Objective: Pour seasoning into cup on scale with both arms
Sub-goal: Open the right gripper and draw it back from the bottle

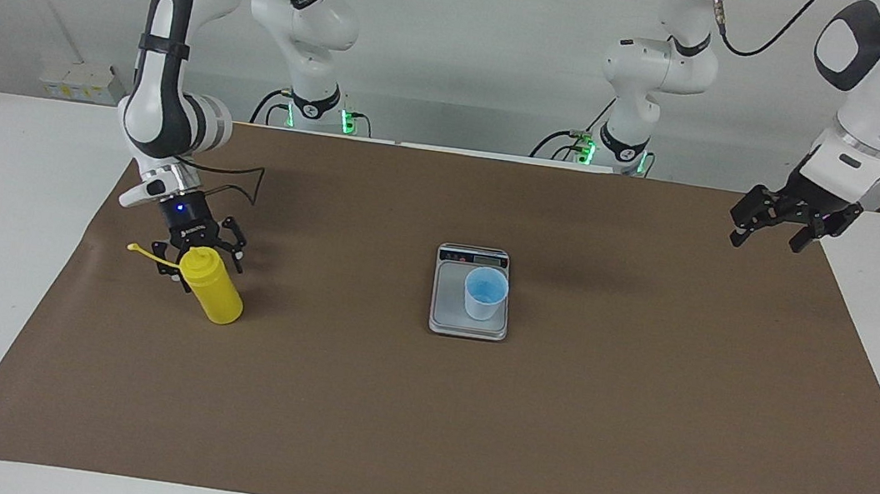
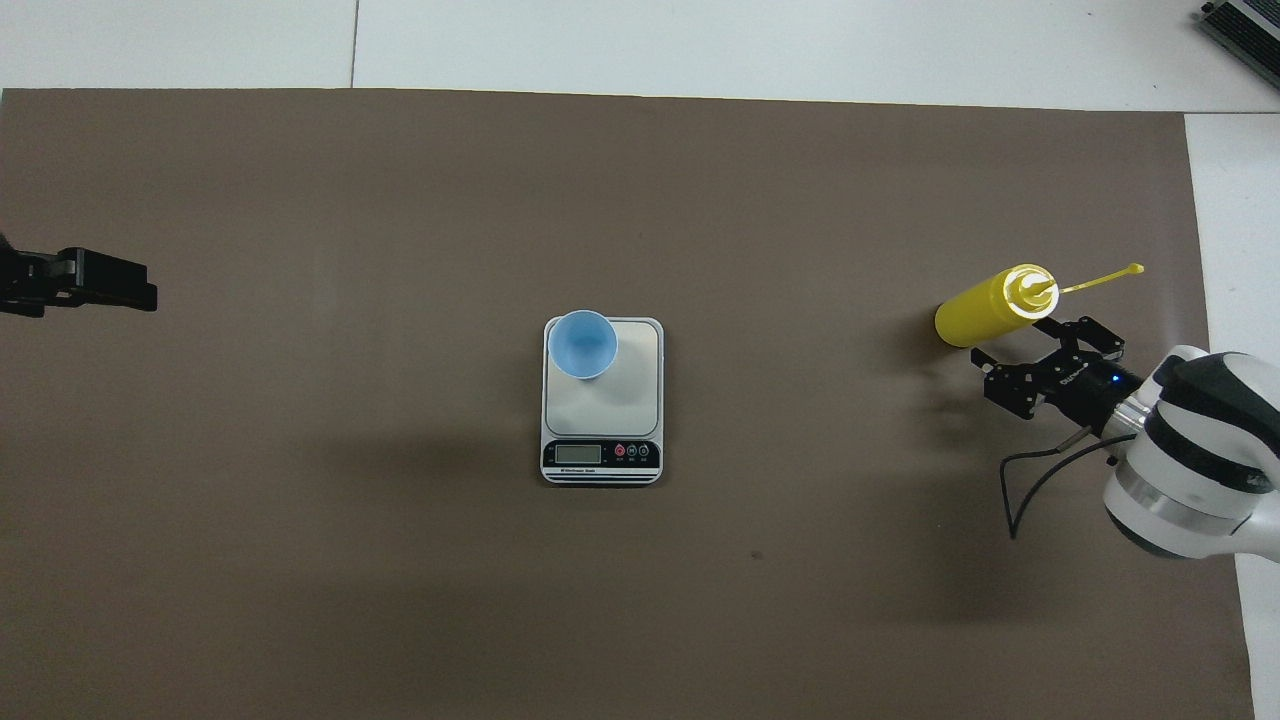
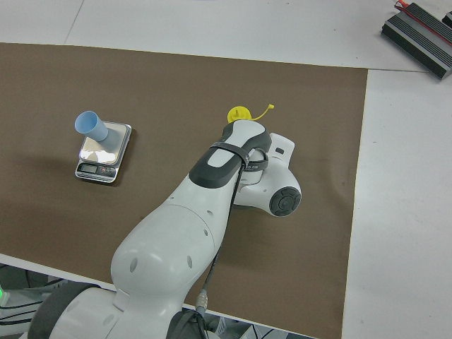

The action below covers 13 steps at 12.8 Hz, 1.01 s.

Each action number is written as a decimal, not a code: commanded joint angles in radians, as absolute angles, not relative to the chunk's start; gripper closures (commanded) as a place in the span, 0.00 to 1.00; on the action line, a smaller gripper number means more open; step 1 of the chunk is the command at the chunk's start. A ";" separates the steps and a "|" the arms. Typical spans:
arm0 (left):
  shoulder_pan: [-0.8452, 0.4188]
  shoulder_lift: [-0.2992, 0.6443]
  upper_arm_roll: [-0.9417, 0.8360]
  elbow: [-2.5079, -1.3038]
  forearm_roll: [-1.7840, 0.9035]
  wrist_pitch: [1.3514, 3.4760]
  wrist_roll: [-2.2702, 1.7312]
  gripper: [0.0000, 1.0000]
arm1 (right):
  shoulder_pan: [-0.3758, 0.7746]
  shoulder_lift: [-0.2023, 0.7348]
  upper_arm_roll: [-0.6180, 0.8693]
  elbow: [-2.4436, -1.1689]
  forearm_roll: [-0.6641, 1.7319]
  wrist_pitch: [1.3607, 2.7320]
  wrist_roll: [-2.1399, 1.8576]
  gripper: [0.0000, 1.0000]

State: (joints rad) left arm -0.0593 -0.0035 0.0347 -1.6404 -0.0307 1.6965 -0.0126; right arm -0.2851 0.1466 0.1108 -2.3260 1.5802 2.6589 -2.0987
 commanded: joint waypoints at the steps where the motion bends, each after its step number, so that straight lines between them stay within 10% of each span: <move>1: -0.057 -0.023 0.037 -1.657 -0.044 1.694 -0.008 0.00 | -0.316 0.110 0.118 -2.364 1.540 2.678 -2.114 0.00; 13: -0.057 -0.023 0.037 -1.657 -0.044 1.694 -0.008 0.00 | -0.399 0.101 0.103 -2.333 1.305 2.773 -2.109 0.00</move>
State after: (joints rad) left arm -0.0593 -0.0035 0.0347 -1.6404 -0.0307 1.6965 -0.0126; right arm -0.3888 0.1201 0.1001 -2.3357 1.3305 2.7542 -2.0987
